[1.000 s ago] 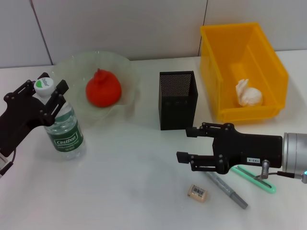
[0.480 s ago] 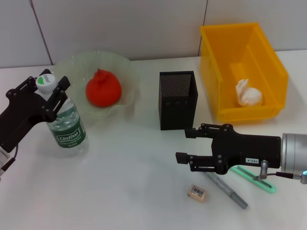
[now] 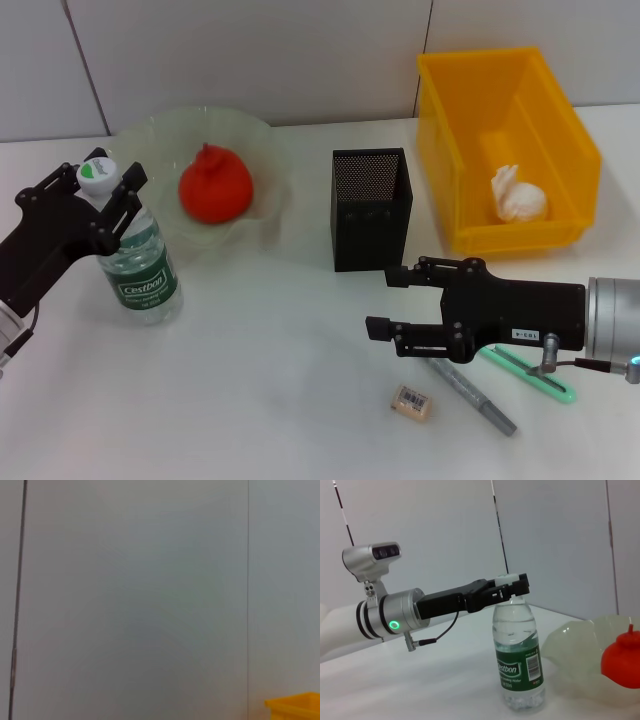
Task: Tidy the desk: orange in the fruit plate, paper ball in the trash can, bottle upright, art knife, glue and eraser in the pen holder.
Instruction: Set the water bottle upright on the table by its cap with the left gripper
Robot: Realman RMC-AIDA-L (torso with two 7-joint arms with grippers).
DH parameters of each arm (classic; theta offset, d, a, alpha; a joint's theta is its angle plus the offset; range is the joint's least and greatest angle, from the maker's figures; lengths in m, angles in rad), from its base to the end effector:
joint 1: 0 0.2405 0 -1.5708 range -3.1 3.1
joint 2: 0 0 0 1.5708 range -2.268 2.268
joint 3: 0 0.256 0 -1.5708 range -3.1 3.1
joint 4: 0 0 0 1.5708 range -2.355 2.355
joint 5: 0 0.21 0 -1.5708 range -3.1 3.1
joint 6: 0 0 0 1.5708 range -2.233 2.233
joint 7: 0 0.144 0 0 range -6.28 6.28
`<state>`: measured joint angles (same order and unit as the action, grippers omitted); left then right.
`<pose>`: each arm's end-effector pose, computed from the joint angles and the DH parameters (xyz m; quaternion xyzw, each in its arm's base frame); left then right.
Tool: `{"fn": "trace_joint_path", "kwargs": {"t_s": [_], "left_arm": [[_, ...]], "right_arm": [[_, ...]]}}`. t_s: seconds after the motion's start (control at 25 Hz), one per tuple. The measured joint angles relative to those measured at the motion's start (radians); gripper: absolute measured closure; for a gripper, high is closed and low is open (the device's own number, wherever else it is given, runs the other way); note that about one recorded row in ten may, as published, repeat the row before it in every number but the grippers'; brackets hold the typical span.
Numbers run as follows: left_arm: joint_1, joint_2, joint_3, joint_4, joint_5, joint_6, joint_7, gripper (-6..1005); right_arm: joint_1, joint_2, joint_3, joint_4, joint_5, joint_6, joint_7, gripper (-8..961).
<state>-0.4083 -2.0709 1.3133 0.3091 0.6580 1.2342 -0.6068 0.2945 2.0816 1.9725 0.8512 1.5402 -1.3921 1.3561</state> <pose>-0.2845 0.3366 -0.0144 -0.8041 -0.1690 -0.3731 0.4309 0.2543 0.3027 -0.0164 -0.9374 0.1760 0.2575 0.1552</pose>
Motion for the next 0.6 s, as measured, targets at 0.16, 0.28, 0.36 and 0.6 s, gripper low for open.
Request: {"fn": "trace_joint_path", "kwargs": {"t_s": [0.16,0.28,0.36,0.6], "left_arm": [[0.001,0.000,-0.001,-0.001,0.000,-0.012,0.000,541],[0.000,0.000,-0.003,-0.006,-0.002,-0.015,0.001,540],[-0.001,0.000,-0.003,-0.008,-0.003,-0.016,0.001,539],[0.000,-0.003,-0.023,-0.010,-0.002,-0.019,-0.003,536]], "right_arm": [[0.000,0.000,-0.002,0.000,0.003,0.001,0.000,215],[0.000,0.000,-0.004,0.000,0.004,0.001,0.000,215],[0.002,0.000,-0.004,0.000,0.005,0.001,0.000,215],[0.003,0.000,0.000,0.000,0.007,-0.002,0.001,215]]}}
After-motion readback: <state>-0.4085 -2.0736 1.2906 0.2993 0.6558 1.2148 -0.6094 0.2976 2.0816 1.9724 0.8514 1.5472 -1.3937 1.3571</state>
